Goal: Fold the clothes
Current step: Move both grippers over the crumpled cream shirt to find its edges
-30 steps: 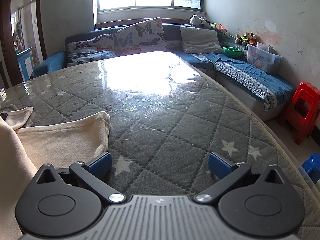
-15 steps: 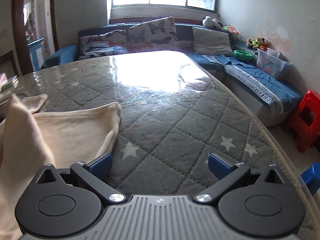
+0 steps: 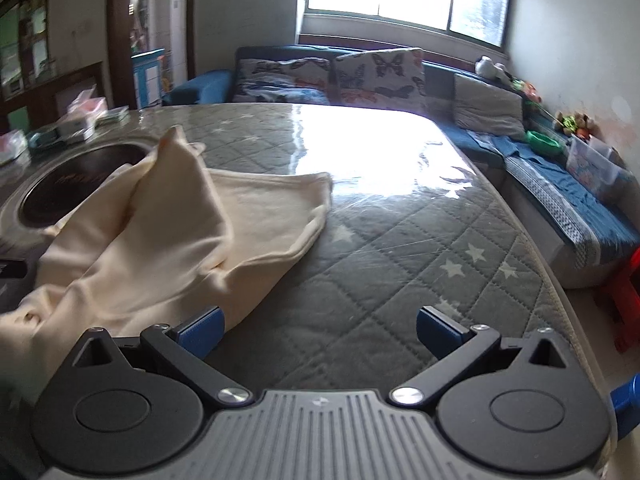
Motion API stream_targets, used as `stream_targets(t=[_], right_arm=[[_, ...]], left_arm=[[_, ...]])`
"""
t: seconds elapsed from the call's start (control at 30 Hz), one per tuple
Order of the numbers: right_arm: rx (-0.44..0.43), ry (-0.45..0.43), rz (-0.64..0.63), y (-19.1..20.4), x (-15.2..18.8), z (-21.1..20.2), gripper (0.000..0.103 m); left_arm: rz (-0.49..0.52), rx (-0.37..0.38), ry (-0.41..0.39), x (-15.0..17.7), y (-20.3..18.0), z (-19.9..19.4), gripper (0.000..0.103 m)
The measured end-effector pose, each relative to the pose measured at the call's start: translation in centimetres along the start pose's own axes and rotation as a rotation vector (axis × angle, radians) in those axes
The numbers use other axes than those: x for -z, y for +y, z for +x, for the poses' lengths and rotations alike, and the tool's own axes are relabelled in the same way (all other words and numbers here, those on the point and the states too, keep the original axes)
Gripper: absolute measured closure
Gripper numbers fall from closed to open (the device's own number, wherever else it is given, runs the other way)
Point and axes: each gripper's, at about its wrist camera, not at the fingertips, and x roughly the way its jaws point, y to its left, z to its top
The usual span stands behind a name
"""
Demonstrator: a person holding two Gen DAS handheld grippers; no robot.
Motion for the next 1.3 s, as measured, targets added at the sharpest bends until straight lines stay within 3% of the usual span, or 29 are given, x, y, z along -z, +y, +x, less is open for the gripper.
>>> stream_targets(t=[0.43,1.3], right_arm=[[-0.086,-0.005,-0.084,2.6,3.0,-4.7,0.0],[-0.152,-0.029,-0.178,6.0,4.8,-6.7,0.0]], left_arm=[[0.038,0.022,0.002,1.5,-2.4,-2.1,0.0],[0.092,0.001,-0.026,3.0,-4.1,-4.5,0.0]])
